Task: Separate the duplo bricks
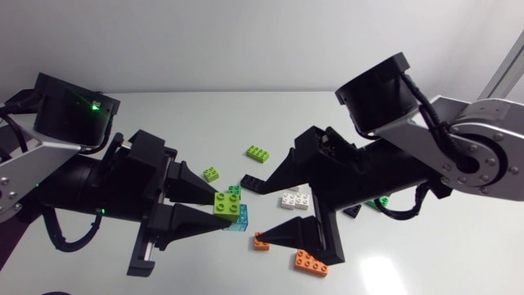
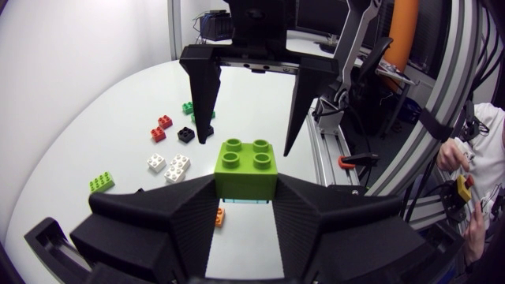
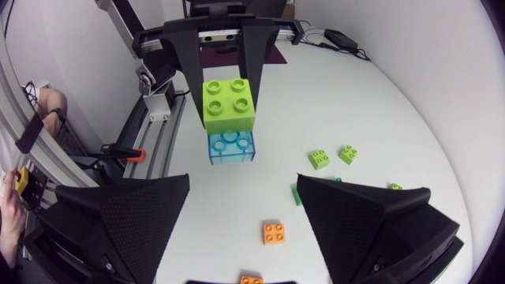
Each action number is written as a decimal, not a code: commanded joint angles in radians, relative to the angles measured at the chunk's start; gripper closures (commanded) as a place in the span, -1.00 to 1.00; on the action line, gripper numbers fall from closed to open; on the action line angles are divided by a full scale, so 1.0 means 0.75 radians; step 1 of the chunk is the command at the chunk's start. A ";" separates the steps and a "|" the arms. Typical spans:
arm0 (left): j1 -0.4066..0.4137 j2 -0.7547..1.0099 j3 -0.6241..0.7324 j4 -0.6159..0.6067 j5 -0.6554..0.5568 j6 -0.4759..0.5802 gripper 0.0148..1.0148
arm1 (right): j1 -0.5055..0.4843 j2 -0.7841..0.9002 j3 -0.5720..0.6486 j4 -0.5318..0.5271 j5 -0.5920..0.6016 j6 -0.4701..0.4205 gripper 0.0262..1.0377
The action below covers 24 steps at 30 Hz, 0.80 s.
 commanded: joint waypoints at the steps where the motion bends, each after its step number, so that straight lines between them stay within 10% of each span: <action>1: -0.005 0.029 -0.021 0.017 0.042 -0.039 0.39 | 0.010 0.036 0.013 0.015 -0.037 0.043 -0.82; 19: 0.010 0.050 -0.019 0.011 0.130 -0.039 0.39 | 0.079 0.099 0.048 0.093 -0.078 0.094 -0.66; 24: 0.014 0.058 -0.019 0.005 0.148 -0.035 0.39 | 0.087 0.081 0.040 0.086 -0.086 0.100 -0.21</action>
